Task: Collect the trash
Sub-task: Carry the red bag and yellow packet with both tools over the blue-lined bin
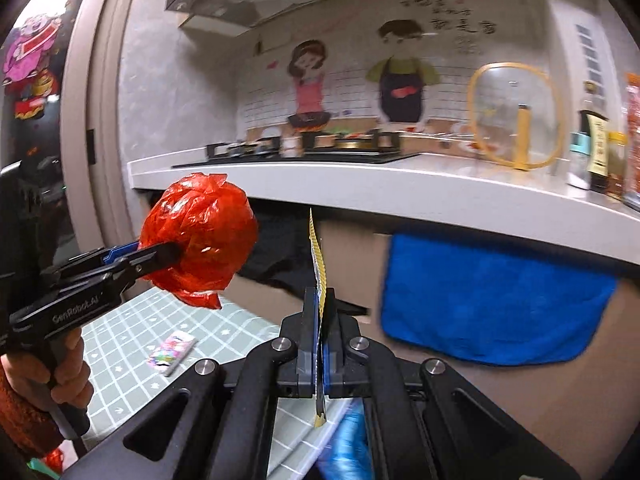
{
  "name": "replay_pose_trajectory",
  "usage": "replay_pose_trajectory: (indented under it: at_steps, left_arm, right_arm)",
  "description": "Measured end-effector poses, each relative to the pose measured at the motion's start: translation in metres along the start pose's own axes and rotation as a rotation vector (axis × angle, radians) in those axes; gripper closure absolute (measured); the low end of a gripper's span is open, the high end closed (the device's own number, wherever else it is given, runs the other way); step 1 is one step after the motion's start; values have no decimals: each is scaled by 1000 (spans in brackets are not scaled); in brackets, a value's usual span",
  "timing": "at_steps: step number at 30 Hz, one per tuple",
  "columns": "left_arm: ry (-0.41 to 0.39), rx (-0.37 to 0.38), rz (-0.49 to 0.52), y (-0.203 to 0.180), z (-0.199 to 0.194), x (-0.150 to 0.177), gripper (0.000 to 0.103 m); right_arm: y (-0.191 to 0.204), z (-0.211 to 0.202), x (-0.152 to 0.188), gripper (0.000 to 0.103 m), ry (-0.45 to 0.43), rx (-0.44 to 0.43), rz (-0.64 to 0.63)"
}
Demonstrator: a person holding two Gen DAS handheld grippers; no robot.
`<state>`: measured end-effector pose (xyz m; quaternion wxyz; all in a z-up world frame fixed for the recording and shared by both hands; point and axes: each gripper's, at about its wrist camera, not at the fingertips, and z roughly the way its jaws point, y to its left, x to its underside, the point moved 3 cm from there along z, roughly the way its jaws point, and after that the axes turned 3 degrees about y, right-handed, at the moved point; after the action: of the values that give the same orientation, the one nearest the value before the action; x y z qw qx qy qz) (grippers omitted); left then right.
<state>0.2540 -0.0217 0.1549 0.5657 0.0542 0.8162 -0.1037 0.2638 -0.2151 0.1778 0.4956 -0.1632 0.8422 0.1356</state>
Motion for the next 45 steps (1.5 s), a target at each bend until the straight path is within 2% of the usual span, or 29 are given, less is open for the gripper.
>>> replay_pose_trajectory:
  at_steps: [8,17,27,37,45]
  left_arm:
    - [62,98,66,-78,36,11,72]
    - [157,147,95,-123,80,30,72]
    - [274,161,84,-129,122,63,72]
    - [436,197,24,-125,167,104,72]
    - [532,222,-13,-121,193,129,72]
  right_arm:
    - [-71,-26,25,102,5,94,90]
    - [-120,-21,48,102,40,131,163]
    - [-146,2,71,102,90,127,216]
    - [-163,31,93,102,152,125,258]
    - [-172,63,116,101,226,107,300]
